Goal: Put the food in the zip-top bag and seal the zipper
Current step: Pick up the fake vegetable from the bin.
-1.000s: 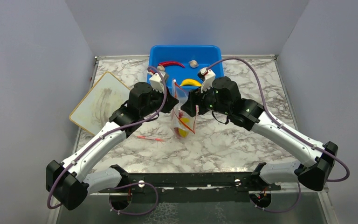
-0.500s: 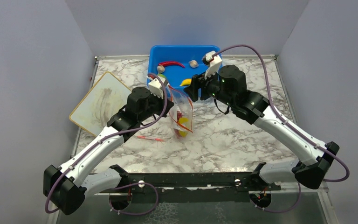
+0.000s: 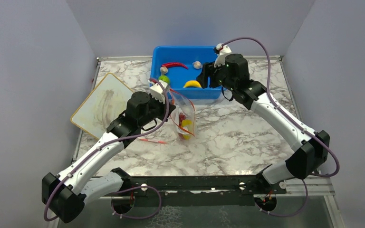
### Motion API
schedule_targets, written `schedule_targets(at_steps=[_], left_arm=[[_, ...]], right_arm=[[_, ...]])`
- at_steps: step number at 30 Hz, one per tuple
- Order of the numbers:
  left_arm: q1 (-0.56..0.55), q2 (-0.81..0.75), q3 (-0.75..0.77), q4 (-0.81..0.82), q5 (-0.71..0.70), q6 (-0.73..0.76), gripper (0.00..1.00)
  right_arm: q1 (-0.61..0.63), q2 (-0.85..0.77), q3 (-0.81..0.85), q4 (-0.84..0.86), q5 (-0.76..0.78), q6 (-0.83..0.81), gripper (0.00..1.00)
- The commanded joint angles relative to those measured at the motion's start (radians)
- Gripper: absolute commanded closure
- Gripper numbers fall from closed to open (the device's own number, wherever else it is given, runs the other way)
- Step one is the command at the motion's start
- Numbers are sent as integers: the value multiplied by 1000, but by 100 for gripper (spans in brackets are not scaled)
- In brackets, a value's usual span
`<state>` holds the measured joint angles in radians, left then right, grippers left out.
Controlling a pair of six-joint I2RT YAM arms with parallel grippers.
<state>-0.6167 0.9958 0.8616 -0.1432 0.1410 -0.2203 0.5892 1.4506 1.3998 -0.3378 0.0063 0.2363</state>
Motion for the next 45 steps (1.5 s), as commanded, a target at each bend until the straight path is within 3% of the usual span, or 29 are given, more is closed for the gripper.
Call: schedule_targets(at_steps=[1,6,13,17,23,29,45], left_arm=[[-2,-2,-22,31,0,23,100],[-3,-12,-38,40,3,26,100],[-3,-15,-44,51,-7,44,100],[-3,-4,-44,53,0,44,100],[-2,-2,-44,46,-14,45,100],[-3,3,-42,47,-4,45,100],[-6,16,-40,43,-1,45,100]], right_arm=[[-70,110,24,51,-83,10,40],[-98,219,73,73,-44,-59,40],[-108,466,300,38,93,-80,39],[-111,592,377,107,80,-153,37],[-135,787,592,77,96,-207,28],[-156,960,790,58,127,-221,26],[-189,1171,923,229,84,-281,24]])
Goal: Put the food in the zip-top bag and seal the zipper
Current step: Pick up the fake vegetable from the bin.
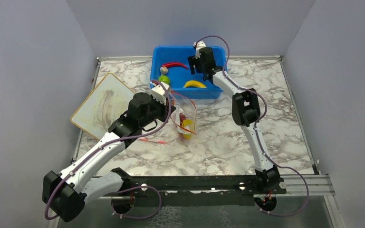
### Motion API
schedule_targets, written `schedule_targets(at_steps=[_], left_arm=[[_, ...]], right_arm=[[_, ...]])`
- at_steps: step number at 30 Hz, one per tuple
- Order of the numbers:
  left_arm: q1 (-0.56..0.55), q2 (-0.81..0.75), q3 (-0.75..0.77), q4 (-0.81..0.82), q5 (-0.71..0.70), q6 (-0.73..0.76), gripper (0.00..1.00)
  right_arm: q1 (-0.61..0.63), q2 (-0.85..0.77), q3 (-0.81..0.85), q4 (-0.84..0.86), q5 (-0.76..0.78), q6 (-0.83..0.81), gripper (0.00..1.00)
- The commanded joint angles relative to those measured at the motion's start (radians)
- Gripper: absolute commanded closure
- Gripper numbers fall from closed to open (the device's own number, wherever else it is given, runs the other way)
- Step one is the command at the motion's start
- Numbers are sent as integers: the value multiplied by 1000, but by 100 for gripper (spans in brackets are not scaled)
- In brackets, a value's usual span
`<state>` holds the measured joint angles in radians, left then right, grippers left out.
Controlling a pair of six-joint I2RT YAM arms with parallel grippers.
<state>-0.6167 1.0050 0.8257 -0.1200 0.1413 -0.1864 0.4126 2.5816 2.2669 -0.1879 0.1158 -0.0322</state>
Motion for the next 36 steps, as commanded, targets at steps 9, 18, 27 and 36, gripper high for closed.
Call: schedule_targets(at_steps=[9,18,27,36], left_arm=[[-6,20,-3,18,-3,11,100],[-6,36,1,20,-13,12,100],[-6,45,3,19,-14,11,100],[-7,46,3,21,-18,10,100]], right_arm=[[-34,134,145,115,-63,32,27],[-42,170,151,126,-96,57,29],[-49,185,158,140,-113,52,41],[-54,145,108,158,-113,51,57]])
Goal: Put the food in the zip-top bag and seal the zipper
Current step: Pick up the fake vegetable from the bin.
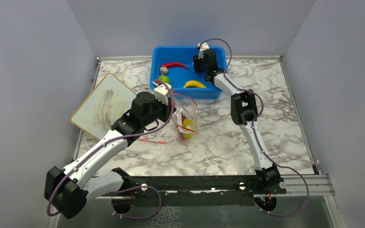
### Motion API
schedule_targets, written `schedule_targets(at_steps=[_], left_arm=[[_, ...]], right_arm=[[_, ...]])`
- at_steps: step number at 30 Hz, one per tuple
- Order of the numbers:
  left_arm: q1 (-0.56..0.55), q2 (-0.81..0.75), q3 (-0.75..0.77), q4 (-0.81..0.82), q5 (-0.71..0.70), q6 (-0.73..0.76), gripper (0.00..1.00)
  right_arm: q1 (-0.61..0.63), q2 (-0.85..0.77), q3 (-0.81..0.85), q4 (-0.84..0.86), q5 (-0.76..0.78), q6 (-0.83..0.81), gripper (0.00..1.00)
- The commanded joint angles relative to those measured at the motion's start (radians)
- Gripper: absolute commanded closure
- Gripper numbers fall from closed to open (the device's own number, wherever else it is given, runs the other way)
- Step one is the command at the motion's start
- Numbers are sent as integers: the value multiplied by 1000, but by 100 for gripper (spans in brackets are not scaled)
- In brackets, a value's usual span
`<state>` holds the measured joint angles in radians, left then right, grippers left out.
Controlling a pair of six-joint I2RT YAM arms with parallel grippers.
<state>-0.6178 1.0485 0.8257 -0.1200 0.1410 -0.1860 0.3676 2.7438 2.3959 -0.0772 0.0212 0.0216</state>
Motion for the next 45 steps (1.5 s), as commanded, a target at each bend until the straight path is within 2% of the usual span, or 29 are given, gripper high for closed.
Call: schedule_targets(at_steps=[1,14,25,33,45], left_arm=[[-5,2,2,22,-19,10,100],[-5,-11,-1,17,-29,10,100],[-4,-22,-3,17,-38,8,100],[-5,-29,-4,12,-43,-4,100],[-4,-38,-4,2,-52,-1,100]], right_arm=[[-9,-20,-24,46,-18,-2,58],[-9,-122,-115,61,-34,8,73],[-9,-258,-231,75,-77,2,78],[-9,-422,-424,89,-99,21,80],[-10,-793,-813,101,-123,97,81]])
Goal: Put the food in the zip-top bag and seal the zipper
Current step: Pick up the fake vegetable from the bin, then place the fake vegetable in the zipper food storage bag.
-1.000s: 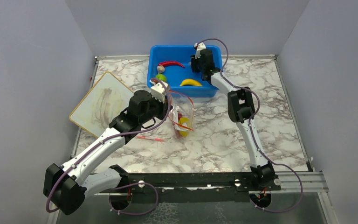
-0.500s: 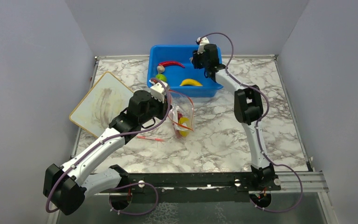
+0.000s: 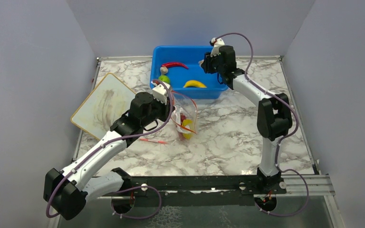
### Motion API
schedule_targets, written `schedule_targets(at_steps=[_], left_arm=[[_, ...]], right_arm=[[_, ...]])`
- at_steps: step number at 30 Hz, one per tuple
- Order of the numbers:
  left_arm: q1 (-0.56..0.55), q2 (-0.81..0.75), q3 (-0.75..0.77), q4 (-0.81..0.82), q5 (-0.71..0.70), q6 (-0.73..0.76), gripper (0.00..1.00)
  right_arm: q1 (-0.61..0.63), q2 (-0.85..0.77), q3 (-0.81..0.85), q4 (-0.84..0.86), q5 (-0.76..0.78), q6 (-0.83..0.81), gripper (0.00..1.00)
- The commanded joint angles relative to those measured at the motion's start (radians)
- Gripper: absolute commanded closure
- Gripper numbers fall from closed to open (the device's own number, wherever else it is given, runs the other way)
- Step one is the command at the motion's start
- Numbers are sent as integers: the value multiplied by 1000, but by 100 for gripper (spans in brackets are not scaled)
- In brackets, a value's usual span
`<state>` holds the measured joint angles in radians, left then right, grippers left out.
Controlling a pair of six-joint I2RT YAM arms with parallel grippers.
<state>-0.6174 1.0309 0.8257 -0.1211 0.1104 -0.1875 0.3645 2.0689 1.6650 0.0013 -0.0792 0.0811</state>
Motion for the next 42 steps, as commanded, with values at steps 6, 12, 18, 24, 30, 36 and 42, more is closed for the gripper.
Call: schedule_targets(at_steps=[6,12,18,24,30,36,42], left_arm=[[-4,-16,2,-8,-35,-1,100],[-5,-11,14,-4,-13,-59,100],[-4,30,70,-37,1,-65,100],[-4,58,122,-47,10,-66,100],[-4,64,127,-30,25,-77,100],[-5,54,120,-28,29,-96,100],[-5,35,108,-18,35,-119,100]], right_arm=[[-6,-286,-217,-88,-88,64,80],[-6,-486,-345,-205,-197,70,80],[-6,-691,-472,-235,-281,109,80],[-4,-853,-568,-228,-411,200,80],[-3,-963,-635,-195,-491,289,80],[27,-975,-656,-158,-551,360,80],[94,-933,-638,-106,-555,432,80]])
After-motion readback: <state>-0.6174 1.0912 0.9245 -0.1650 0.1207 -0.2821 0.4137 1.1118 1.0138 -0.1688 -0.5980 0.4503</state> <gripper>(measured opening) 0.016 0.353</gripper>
